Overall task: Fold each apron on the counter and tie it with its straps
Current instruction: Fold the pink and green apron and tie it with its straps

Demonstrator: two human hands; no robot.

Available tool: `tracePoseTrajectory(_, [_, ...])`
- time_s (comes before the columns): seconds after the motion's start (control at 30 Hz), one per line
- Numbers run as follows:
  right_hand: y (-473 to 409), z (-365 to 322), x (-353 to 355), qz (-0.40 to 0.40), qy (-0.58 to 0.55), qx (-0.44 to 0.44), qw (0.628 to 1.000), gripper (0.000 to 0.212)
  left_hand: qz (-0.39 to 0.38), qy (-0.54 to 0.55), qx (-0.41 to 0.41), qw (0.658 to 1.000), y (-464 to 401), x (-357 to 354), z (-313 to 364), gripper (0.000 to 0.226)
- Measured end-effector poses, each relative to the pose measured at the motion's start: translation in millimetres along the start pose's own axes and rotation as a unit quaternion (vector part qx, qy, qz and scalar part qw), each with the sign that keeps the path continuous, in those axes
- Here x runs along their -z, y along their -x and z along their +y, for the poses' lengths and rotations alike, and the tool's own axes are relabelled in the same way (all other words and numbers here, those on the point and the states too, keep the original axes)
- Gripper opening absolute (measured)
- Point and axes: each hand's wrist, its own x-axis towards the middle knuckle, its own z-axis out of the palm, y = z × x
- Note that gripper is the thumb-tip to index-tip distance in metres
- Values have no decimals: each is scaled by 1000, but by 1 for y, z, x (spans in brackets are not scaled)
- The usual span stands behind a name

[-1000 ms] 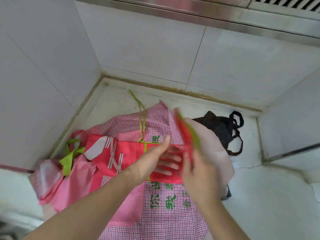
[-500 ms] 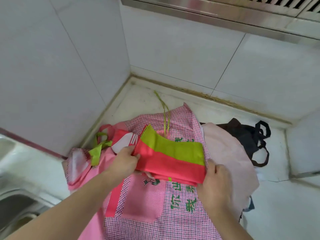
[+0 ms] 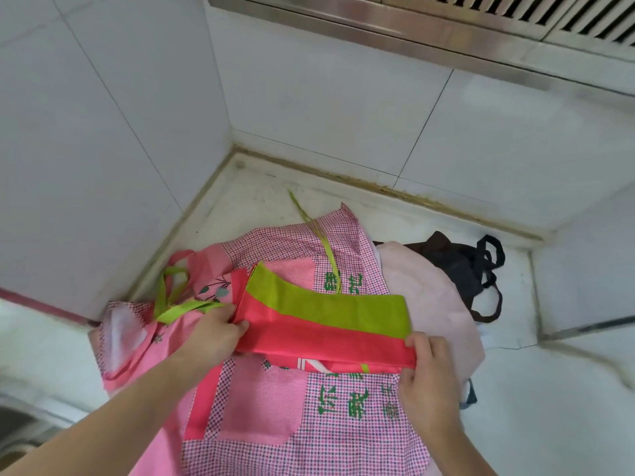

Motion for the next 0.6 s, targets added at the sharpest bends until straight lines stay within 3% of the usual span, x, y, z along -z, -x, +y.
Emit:
tracePoseTrajectory(0.1, [3,12,2,-53,45,-5,998,50,16,-62,-19,998,0,-1,-6,16])
tracePoseTrajectory(0.17, [4,11,6,-96,51,-28,994,47,58,-166,-59,983,4,-5,-10,19])
tracePoseTrajectory(0.27, [4,2,10,-164,42,26,985,62,148,-327,-129,924,14,-13,-14,41])
tracePoseTrajectory(0.37, [4,-27,7,-130,52,95,986,71,169,-397,-279,858,14,-32,-11,51])
tracePoseTrajectory(0.47, [-1,-72,-12,-56,-7,153,987,60,85,-373,-380,842,6,-61,-6,54])
tracePoseTrajectory(0.5, [-3,-81,-25,-63,-5,176,982,59,45,-379,-376,844,2,-70,-7,55])
tracePoseTrajectory(0.6, [-6,-76,-62,-109,54,194,973,61,-10,-422,-260,868,-17,-81,-24,74])
